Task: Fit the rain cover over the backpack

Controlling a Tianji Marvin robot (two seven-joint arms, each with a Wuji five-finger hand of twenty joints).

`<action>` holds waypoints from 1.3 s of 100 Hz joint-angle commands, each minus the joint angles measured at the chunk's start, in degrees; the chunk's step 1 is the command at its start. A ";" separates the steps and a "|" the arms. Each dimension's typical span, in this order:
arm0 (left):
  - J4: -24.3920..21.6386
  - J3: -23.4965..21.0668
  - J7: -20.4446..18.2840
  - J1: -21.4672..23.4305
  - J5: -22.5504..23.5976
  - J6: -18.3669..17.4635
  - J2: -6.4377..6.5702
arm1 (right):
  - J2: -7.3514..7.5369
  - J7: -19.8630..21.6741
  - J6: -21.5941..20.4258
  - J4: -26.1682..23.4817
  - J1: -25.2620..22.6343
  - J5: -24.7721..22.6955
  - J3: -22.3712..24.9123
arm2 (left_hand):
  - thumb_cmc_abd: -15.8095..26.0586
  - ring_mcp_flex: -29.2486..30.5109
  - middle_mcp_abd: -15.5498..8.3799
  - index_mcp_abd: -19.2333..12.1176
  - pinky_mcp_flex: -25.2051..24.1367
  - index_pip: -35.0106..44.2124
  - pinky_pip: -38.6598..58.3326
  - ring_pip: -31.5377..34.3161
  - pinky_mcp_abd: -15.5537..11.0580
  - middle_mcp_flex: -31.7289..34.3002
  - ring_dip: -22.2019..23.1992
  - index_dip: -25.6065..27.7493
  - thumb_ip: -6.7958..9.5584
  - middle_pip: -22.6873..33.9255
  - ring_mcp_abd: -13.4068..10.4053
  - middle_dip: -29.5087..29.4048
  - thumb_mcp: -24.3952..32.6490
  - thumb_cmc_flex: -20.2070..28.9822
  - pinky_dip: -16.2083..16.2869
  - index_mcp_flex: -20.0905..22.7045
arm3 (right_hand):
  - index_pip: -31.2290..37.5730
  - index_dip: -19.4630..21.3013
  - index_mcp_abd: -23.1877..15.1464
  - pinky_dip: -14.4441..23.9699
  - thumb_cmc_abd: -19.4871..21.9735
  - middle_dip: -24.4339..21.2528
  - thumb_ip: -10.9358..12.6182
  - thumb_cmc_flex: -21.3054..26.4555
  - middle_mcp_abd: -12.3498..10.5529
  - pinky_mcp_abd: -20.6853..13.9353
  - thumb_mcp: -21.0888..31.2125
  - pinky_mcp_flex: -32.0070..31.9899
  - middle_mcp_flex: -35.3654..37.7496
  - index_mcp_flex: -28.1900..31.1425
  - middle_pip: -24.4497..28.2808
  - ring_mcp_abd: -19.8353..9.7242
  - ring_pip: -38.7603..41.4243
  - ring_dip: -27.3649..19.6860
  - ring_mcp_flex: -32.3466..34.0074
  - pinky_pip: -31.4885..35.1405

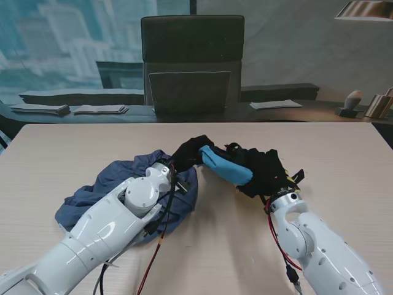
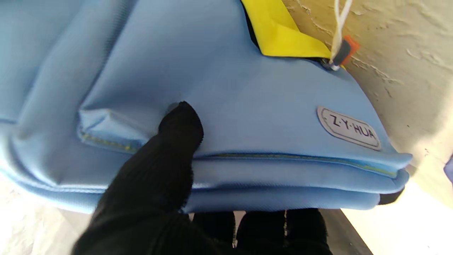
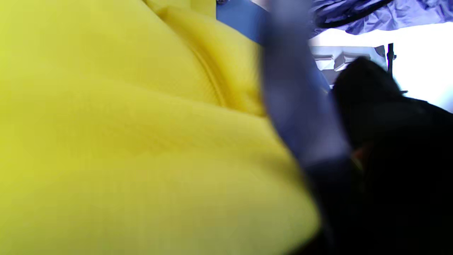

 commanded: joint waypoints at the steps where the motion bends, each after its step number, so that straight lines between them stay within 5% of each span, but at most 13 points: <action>1: -2.28 0.31 -1.75 0.02 0.12 -1.05 -0.90 | -0.87 4.22 0.39 -0.42 0.22 -0.27 -0.46 | 6.59 3.74 -1.36 -1.44 5.29 6.48 10.33 4.15 -1.75 2.06 1.97 3.00 -0.36 3.99 0.11 1.51 -1.17 -1.98 3.59 0.10 | 6.12 3.52 -4.28 -0.48 2.76 1.28 1.72 6.26 0.37 0.51 2.39 2.50 2.18 6.05 1.52 -0.08 2.36 1.39 3.16 3.23; 21: -3.16 -0.11 -2.80 0.58 -1.61 -1.49 -0.65 | -2.00 0.96 1.15 3.01 2.66 2.84 -3.45 | 6.71 3.21 -1.34 -0.36 5.03 6.36 9.55 3.66 -2.14 1.69 2.04 2.96 -0.48 3.60 -0.05 1.83 -0.95 -1.95 3.24 0.05 | 12.02 8.62 -7.87 2.43 4.35 3.18 3.18 12.00 -1.39 -0.80 4.59 12.13 17.19 19.22 7.51 -0.69 14.62 5.41 15.52 12.72; 25: -3.15 -0.15 -2.84 0.62 -1.88 -1.53 -0.68 | -2.46 -0.15 0.66 3.68 3.15 4.20 -3.91 | 6.79 3.00 -1.40 -0.49 4.84 6.34 9.17 3.53 -2.27 1.55 2.06 3.02 -0.50 3.48 -0.05 1.91 -0.96 -1.90 3.07 0.01 | 17.48 3.53 -10.05 3.35 3.08 1.07 -4.28 16.07 -1.26 0.16 4.27 15.98 25.46 25.93 8.19 -0.25 19.08 6.50 21.44 15.36; 30: -3.00 -0.12 -2.81 0.57 -1.88 -1.64 -0.72 | -2.96 -1.80 0.27 4.41 3.69 5.25 -4.44 | 6.81 2.61 -1.41 -0.60 4.55 6.29 8.79 3.35 -2.58 1.38 2.06 3.13 -0.53 3.35 -0.12 1.98 -1.01 -1.83 2.91 -0.18 | 23.99 0.04 -13.50 4.52 3.48 2.44 -5.64 19.64 -1.39 0.90 3.80 19.60 32.59 31.94 8.56 0.09 23.22 8.13 26.81 18.50; 38: -2.77 -0.06 -2.38 0.52 -1.42 -2.06 -0.78 | -3.78 -4.57 -0.22 5.50 4.60 6.65 -5.14 | 6.73 2.12 -1.62 -2.44 3.87 6.22 8.31 3.03 -3.33 1.24 2.00 3.27 -0.58 2.93 -0.32 1.72 -1.27 -1.94 2.72 -0.11 | 25.73 2.26 -13.30 6.86 5.56 6.76 -4.45 21.50 1.25 2.07 5.35 22.87 39.01 40.48 9.29 1.72 29.13 10.55 32.36 22.93; 56: -4.47 -1.45 0.50 1.34 3.95 -3.05 0.11 | -4.86 -5.78 -0.02 5.88 5.65 9.69 -5.20 | 2.82 1.96 -2.32 -5.37 3.00 3.21 8.29 1.30 -5.23 1.48 0.27 -0.85 -0.77 1.52 -1.63 -2.92 3.49 -6.85 2.77 2.32 | 25.27 6.51 -10.92 9.82 1.71 12.24 -5.59 21.77 5.54 3.94 10.89 25.46 43.47 44.85 9.13 3.41 35.92 13.96 35.84 25.47; 64: -6.52 -3.25 1.32 2.30 7.79 -2.98 1.30 | -5.49 -7.12 -0.13 6.10 6.23 11.06 -5.06 | -3.16 -2.93 -2.23 -3.10 -0.15 -4.57 6.54 -1.09 -6.37 -6.38 -1.25 -7.40 -1.16 1.39 -2.77 -12.96 12.92 -18.63 2.03 -1.82 | 25.46 7.14 -9.50 10.61 -0.03 13.41 -6.05 22.13 6.88 4.78 12.57 26.62 44.77 45.86 9.23 3.66 38.68 15.51 35.90 25.86; 67: -7.31 -3.96 1.47 2.75 9.79 -3.07 1.88 | -5.65 -7.49 -0.14 6.12 6.43 11.37 -4.93 | -6.21 -9.23 -2.74 -1.47 -3.06 -11.08 4.97 -2.61 -6.78 -15.42 -1.57 -9.02 0.24 -1.24 -3.73 -14.52 18.23 -26.16 1.33 -8.18 | 25.55 7.27 -8.92 10.85 -0.57 13.71 -6.18 22.35 7.35 5.13 13.21 27.00 45.09 46.12 9.14 3.84 39.47 15.96 35.86 25.91; 71: -8.02 -4.88 2.19 3.24 14.34 -3.52 2.72 | -5.84 -7.58 -0.05 5.91 6.57 12.02 -4.66 | -9.28 -18.68 -2.96 -0.52 -7.27 -19.23 2.36 -4.75 -7.49 -28.88 -1.96 -15.44 -0.28 -4.19 -5.11 -16.67 14.64 -30.14 -0.07 -17.92 | 25.72 7.53 -8.06 11.53 -0.94 14.33 -6.32 22.52 8.06 5.52 13.95 27.49 45.43 46.33 9.23 4.18 40.81 16.69 35.85 26.42; 78: -9.52 -7.07 2.43 4.28 19.98 -4.13 4.39 | -6.30 -7.72 0.28 5.50 6.79 13.57 -4.19 | -10.50 -24.37 -3.22 1.17 -8.36 -40.63 -5.25 -12.34 -9.15 -33.52 -6.09 -30.75 -0.67 -14.67 -7.12 -23.26 8.61 -32.34 -4.15 -18.31 | 25.95 7.85 -6.03 13.35 -1.55 15.38 -6.39 23.14 9.84 6.60 14.83 28.53 46.06 46.62 9.62 5.00 43.73 18.22 35.81 27.43; 84: -11.14 -9.17 1.60 5.66 22.61 -3.96 5.55 | -6.67 -8.26 0.72 5.44 7.13 14.46 -3.86 | -10.21 -25.75 -2.98 1.92 -8.18 -47.73 -11.08 -19.78 -9.70 -35.90 -9.19 -34.98 -0.87 -21.39 -8.24 -25.13 5.94 -33.21 -6.95 -18.34 | 26.02 8.04 -5.28 14.54 -1.54 15.95 -6.32 23.39 10.49 7.01 15.05 28.89 46.16 46.67 9.76 5.40 44.80 18.76 35.76 27.48; 113: -23.37 -22.66 -7.23 17.63 34.65 0.57 10.97 | -8.83 -13.45 1.37 6.97 9.75 18.96 -2.13 | -8.34 -27.58 -1.66 3.82 -7.76 -46.25 -20.75 -26.31 -9.55 -38.09 -6.71 -34.19 -0.62 -26.87 -8.79 -21.51 2.33 -32.27 -11.20 -17.68 | 26.67 8.01 -1.40 17.36 -2.98 16.56 -6.33 24.87 13.44 10.93 16.10 32.22 47.49 47.58 10.11 6.32 48.13 20.88 35.65 25.74; 130: -30.02 -27.51 -17.13 24.27 41.75 2.46 13.91 | -9.61 -17.33 0.23 8.30 11.73 19.23 -1.21 | -2.13 -24.07 -1.83 0.73 -7.99 -30.58 -12.23 -15.95 -9.13 -32.10 -4.51 -26.12 1.71 -12.46 -7.88 -20.20 1.47 -28.65 -6.55 -13.74 | 26.67 7.98 -1.54 17.83 -2.65 16.59 -6.23 24.80 13.48 10.86 16.02 32.20 47.55 47.53 10.06 6.34 48.04 21.01 35.64 25.05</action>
